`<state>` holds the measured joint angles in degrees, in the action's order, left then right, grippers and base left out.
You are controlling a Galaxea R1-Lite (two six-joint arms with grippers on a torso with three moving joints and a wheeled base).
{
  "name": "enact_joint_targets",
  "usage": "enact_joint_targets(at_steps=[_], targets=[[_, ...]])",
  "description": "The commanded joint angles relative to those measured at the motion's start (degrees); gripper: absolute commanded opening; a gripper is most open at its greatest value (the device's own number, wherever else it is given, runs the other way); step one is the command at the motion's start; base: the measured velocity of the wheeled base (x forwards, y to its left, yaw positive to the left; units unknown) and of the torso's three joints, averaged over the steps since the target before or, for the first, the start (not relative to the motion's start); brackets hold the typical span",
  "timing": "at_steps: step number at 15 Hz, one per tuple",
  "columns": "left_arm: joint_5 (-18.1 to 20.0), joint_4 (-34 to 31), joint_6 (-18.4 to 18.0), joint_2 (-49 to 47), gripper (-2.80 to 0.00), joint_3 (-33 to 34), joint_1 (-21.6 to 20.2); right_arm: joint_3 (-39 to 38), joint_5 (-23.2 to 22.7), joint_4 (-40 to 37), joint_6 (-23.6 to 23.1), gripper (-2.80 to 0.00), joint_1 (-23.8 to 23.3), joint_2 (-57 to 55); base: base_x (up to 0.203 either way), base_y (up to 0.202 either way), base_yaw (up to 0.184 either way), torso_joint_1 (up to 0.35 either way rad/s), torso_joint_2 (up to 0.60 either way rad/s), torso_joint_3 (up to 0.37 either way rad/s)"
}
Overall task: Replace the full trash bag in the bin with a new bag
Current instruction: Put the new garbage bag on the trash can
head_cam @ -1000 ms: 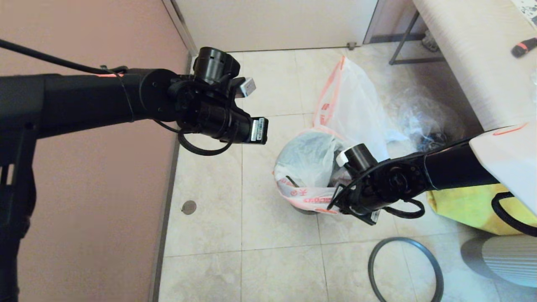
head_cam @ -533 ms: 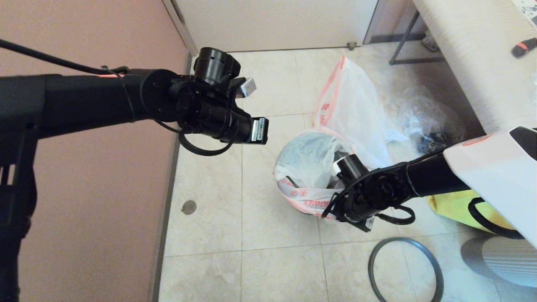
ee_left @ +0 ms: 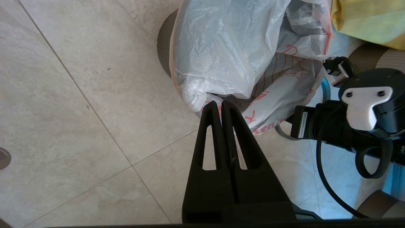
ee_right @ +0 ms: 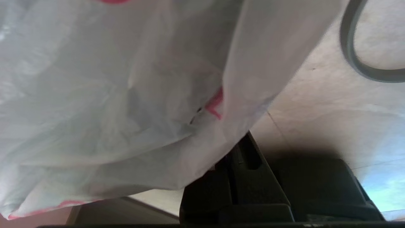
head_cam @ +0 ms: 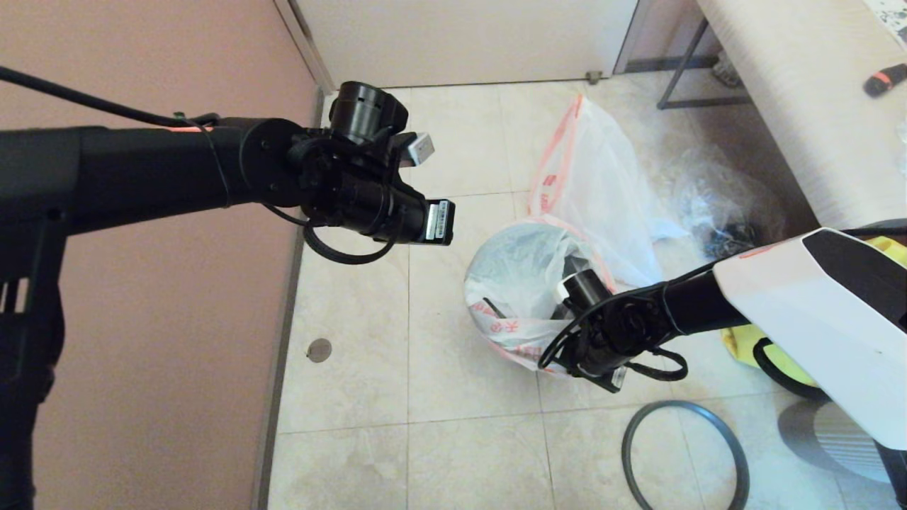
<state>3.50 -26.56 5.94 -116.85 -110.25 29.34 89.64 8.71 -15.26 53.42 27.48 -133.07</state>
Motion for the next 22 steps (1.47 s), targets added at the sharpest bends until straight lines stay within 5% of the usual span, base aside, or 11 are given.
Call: enact_joint_targets(at_steps=[1, 6, 7, 16, 21, 22], targets=[[0.0, -0.2, 0.0, 0.3, -2.80, 0.1, -0.1, -0.4, 0.7, -0.3, 0.3, -2.80, 0.1, 0.3, 0.000, 0.000, 0.000, 0.000, 0.00, 0.000], [0.0, -0.2, 0.3, 1.4, -2.80, 0.0, -0.8, -6.2, 2.6, -4.0, -0.6, -2.80, 2.8, 8.9, 0.000, 0.000, 0.000, 0.000, 0.00, 0.000], [0.0, -0.2, 0.3, 1.5, -2.80, 0.0, -0.8, -7.3, 4.0, -3.9, -1.6, 0.00, 3.1, 9.1, 0.000, 0.000, 0.000, 0.000, 0.00, 0.000], [-0.1, -0.3, 0.3, 1.7, -2.80, -0.1, -0.8, -14.8, 3.0, -5.8, -2.8, 0.00, 7.5, 22.7, 0.000, 0.000, 0.000, 0.000, 0.00, 0.000], [0.0, -0.2, 0.4, 2.4, -2.80, -0.2, -1.8, -15.0, 3.1, -2.1, -3.5, 0.00, 6.2, 9.9, 0.000, 0.000, 0.000, 0.000, 0.00, 0.000], [0.0, -0.2, 0.4, 2.4, -2.80, -0.3, -1.9, -14.6, 3.0, -1.0, -3.8, -2.80, 6.2, 10.3, 0.000, 0.000, 0.000, 0.000, 0.00, 0.000]])
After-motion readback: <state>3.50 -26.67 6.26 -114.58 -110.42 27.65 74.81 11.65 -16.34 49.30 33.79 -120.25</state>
